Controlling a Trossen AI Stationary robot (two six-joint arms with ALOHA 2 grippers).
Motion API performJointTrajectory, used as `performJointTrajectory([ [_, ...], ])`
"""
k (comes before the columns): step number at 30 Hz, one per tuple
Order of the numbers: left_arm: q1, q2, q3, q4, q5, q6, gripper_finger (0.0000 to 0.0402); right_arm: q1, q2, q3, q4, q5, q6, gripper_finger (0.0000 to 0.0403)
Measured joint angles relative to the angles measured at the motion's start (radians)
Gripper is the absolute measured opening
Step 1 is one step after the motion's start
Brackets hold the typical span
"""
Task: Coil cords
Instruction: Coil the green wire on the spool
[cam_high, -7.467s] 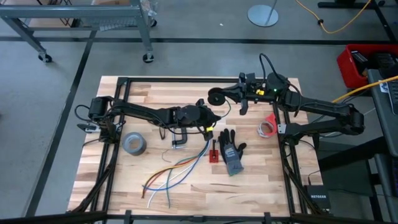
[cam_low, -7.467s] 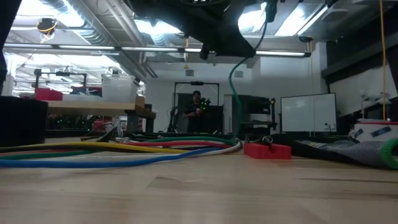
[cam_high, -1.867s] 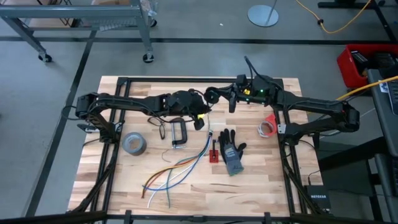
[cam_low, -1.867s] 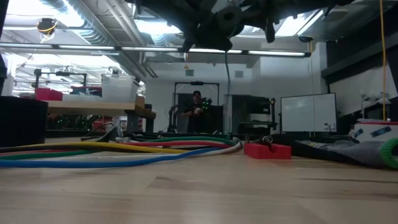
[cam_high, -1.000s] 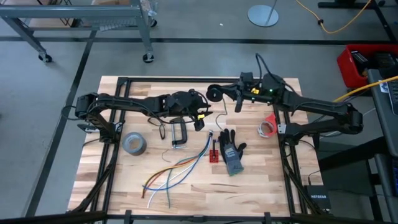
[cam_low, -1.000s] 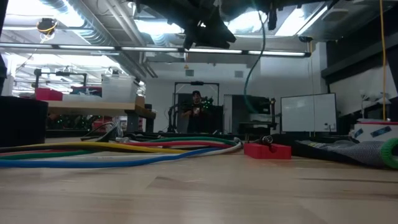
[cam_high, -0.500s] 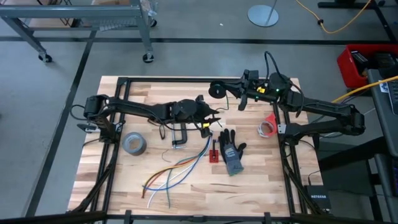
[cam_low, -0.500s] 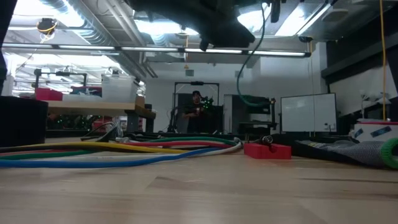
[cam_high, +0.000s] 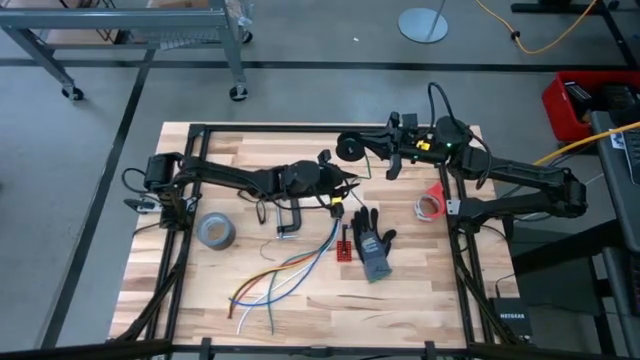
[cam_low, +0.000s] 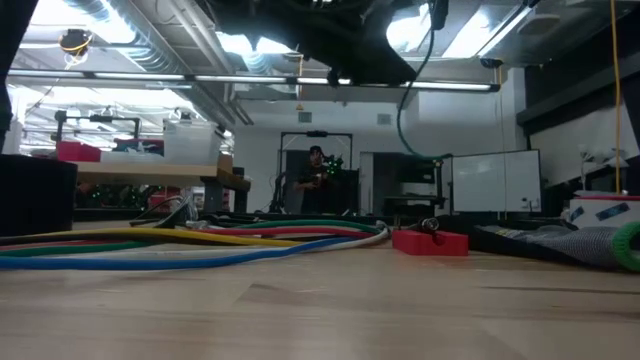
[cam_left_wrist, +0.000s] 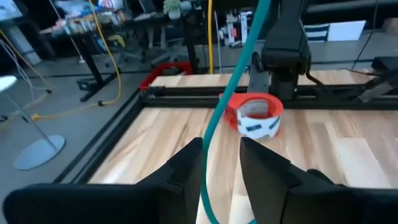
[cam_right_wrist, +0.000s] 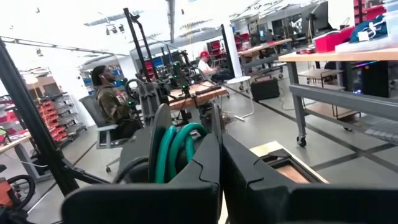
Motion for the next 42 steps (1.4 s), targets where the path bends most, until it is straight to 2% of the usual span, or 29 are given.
performJointTrajectory([
  [6,-0.001,-0.001,0.0,0.079,-0.015,0.049,0.01,0.0,0.0,0.0,0.002,-0.007,0.002,0.0001],
  [30,-0.001,0.0,0.0,0.096,0.0,0.049,0.0098,0.0,0.0,-0.001,0.075,-0.022,0.021,0.0001],
  [34,-0.001,0.0,-0.001,0.095,0.0,0.045,0.0074,0.0,0.0,-0.001,0.075,-0.022,0.021,0.0001],
  [39,-0.001,0.0,0.0,0.076,-0.003,0.034,0.0014,0.0,0.0,-0.001,0.07,-0.053,0.021,0.0001],
  [42,-0.001,0.0,-0.001,0.046,-0.014,-0.005,0.0008,0.0,0.0,-0.001,0.03,-0.084,0.022,0.0001],
])
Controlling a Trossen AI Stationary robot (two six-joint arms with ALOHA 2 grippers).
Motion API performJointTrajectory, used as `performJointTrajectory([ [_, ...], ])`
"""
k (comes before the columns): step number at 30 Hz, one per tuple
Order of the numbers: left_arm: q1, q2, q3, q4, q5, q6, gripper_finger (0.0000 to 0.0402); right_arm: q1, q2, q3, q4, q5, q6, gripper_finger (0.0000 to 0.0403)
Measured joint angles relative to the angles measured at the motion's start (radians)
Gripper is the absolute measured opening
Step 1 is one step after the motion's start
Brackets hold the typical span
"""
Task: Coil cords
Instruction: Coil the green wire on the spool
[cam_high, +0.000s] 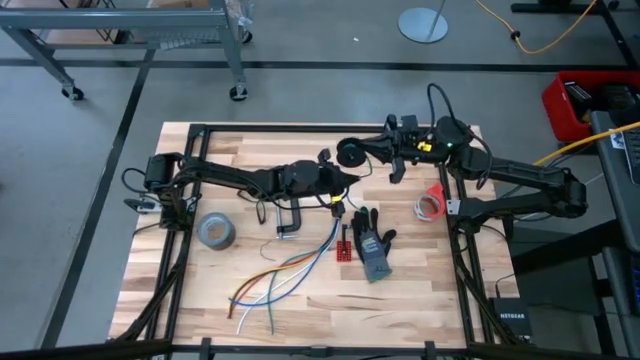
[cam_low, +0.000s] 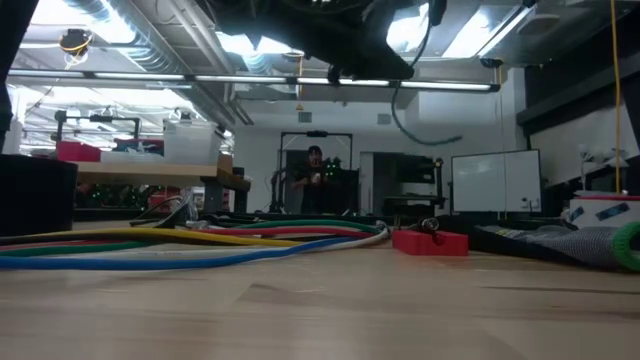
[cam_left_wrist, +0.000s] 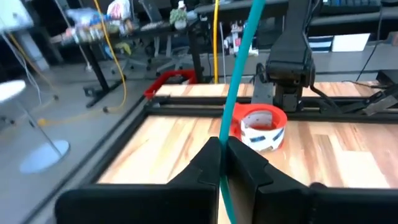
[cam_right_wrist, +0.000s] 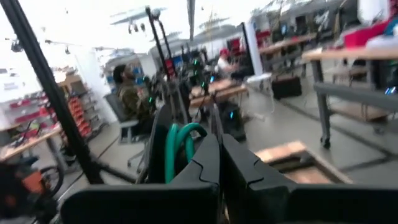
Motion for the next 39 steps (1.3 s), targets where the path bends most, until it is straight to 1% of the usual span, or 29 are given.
performJointTrajectory([
  [5,0.0,-0.017,0.0,-0.122,-0.006,-0.088,0.0004,0.0,-0.021,0.0,-0.138,-0.017,-0.007,0.0001],
  [8,0.0,-0.033,0.0,-0.2,-0.009,-0.132,0.0003,0.0,-0.035,0.0,-0.218,-0.017,-0.044,0.0001],
  [20,0.0,-0.042,0.0,-0.528,-0.013,-0.198,0.0001,0.0,-0.042,0.0,-0.489,-0.016,-0.079,0.0001],
  [23,0.002,-0.043,0.0,-0.584,-0.024,-0.209,0.0001,0.0,-0.042,0.0,-0.555,-0.016,-0.08,0.0001],
  [29,0.021,-0.043,0.0,-0.613,-0.026,-0.26,0.0001,0.0,-0.041,-0.001,-0.682,-0.003,-0.081,0.0001],
  [33,0.038,-0.043,0.0,-0.612,-0.027,-0.298,0.0001,0.001,-0.041,-0.001,-0.766,0.049,-0.082,0.0001],
  [39,0.06,-0.043,0.0,-0.592,-0.02,-0.323,0.0,0.001,-0.034,-0.001,-0.847,0.164,-0.085,0.0001],
])
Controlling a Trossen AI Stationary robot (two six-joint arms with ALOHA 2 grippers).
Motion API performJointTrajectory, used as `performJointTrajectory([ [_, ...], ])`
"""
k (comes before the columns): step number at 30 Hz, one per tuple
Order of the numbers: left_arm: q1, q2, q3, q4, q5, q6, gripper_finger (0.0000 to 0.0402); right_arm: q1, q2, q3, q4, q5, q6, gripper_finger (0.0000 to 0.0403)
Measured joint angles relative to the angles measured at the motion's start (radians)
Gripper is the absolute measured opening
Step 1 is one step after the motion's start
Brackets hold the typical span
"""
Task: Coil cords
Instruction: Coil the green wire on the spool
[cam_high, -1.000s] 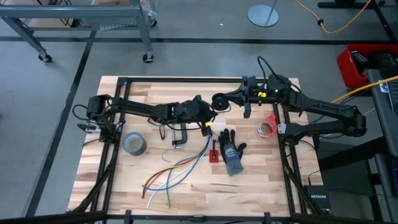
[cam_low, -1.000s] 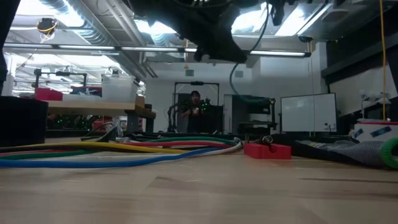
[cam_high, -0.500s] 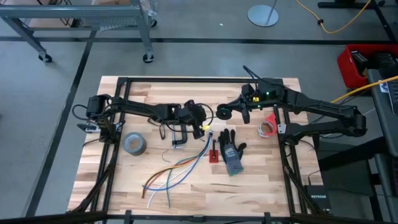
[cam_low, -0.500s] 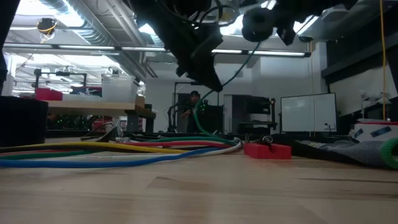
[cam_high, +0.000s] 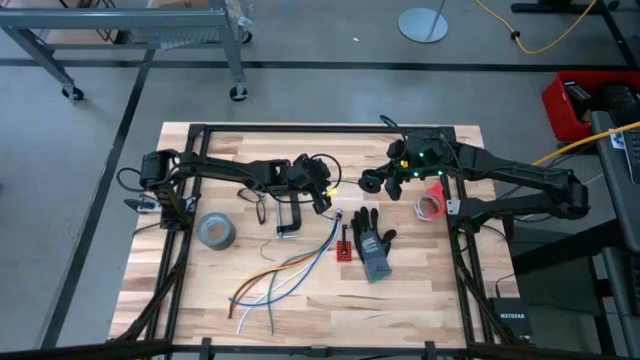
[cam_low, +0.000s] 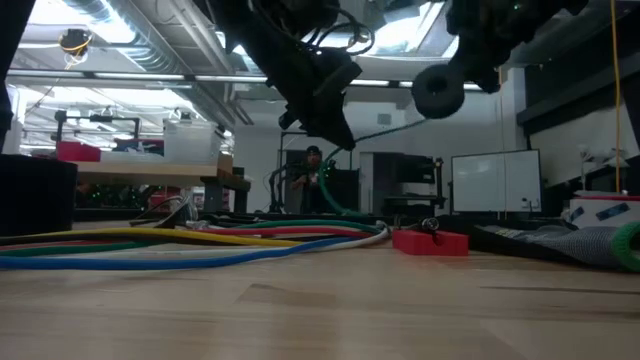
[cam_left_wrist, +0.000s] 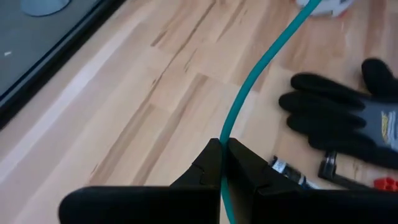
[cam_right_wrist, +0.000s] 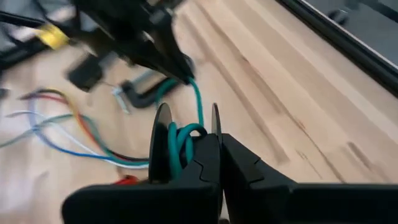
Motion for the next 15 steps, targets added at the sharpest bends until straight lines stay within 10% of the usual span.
performJointTrajectory([
  [15,0.027,0.0,0.067,0.14,0.035,0.014,0.0,0.0,0.163,0.0,-0.051,0.211,-0.01,0.0001],
])
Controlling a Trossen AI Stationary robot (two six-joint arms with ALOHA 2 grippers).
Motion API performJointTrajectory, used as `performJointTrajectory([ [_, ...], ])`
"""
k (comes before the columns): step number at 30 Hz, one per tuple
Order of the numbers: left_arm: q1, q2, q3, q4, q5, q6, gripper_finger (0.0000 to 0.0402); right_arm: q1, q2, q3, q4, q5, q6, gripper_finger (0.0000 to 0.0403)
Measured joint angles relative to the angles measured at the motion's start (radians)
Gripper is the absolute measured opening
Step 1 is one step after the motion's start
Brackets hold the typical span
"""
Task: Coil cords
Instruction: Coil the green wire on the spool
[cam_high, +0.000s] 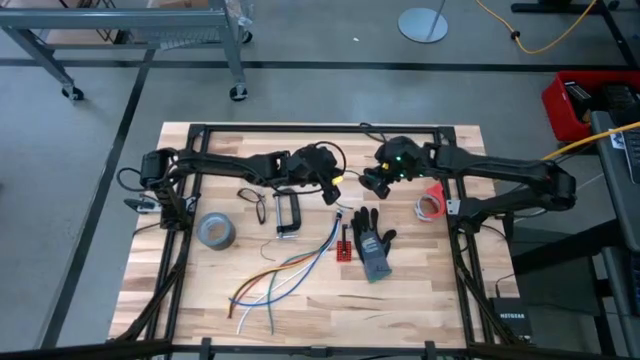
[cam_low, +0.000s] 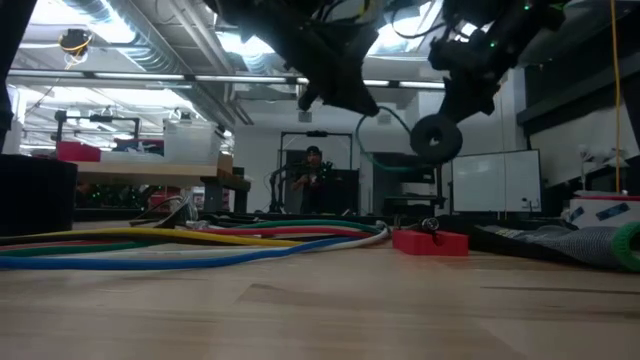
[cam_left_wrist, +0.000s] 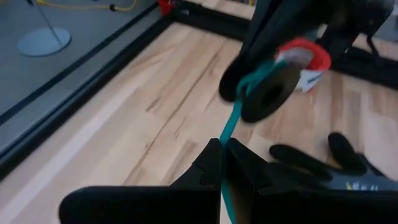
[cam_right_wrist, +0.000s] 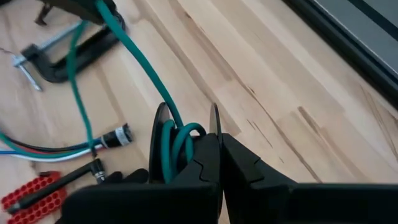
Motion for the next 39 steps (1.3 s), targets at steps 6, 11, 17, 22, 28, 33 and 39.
performJointTrajectory([
  [6,-0.004,0.001,0.034,0.001,0.002,0.003,0.0,0.0,0.058,0.0,0.054,0.004,0.0,0.0001],
  [11,-0.012,0.001,0.037,0.067,0.041,-0.001,0.0,-0.001,0.091,0.0,0.164,0.003,0.0,0.0001],
  [17,-0.024,0.001,0.037,0.119,0.052,-0.007,0.0,-0.001,0.107,0.0,0.292,0.003,0.017,0.0001],
  [22,-0.038,0.001,0.037,0.124,0.052,-0.012,0.0,-0.001,0.109,0.0,0.433,0.003,0.062,0.0001],
  [28,-0.05,0.001,0.037,0.119,0.048,-0.009,0.0,-0.001,0.109,0.0,0.58,0.0,0.069,0.0001],
  [33,-0.054,0.0,0.038,0.042,0.037,0.015,0.0,-0.001,0.085,0.0,0.594,-0.005,0.065,0.0001],
  [39,-0.056,-0.001,0.039,-0.005,0.037,0.016,0.0,0.0,0.01,0.0,0.53,-0.029,0.062,0.0001],
])
